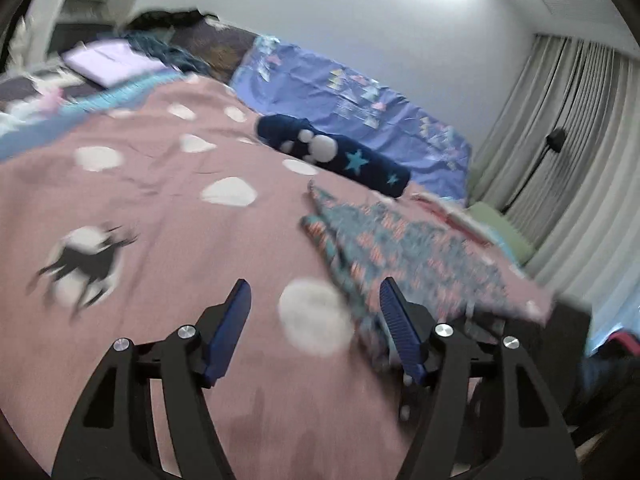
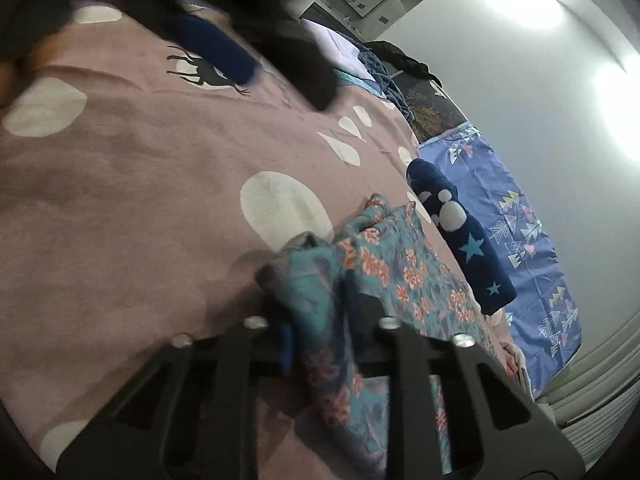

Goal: Fold small clothes

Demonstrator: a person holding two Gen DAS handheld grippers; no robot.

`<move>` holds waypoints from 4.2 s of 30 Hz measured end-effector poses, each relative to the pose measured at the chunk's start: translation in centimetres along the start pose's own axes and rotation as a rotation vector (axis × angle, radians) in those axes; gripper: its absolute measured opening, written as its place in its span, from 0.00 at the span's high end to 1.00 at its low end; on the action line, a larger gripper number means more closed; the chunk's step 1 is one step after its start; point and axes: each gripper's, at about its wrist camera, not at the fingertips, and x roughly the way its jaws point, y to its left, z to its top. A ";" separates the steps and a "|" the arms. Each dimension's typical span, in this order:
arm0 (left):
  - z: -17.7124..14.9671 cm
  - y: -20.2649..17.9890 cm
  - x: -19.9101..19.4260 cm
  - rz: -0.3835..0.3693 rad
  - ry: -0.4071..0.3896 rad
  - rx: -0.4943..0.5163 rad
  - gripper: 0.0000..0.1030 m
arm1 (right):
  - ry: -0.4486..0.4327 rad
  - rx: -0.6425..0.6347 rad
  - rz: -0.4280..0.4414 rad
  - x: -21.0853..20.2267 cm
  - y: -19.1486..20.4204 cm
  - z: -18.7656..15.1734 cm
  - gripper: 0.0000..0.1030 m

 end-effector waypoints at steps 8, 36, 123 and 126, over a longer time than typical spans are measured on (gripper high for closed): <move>3.6 0.6 13.1 -0.243 0.249 -0.149 0.35 | -0.053 0.079 0.025 -1.3 -1.7 -0.1 0.94; 4.7 1.4 15.1 -0.217 0.226 -0.160 0.98 | 0.012 0.172 0.152 -1.1 -1.7 0.0 0.95; 9.9 -16.3 20.3 -0.149 0.306 0.052 0.92 | -0.104 0.759 0.009 -8.7 -16.1 -8.4 0.93; 9.4 -18.9 21.6 -0.142 0.324 0.082 0.92 | -0.103 0.801 0.014 -9.1 -17.3 -10.3 0.93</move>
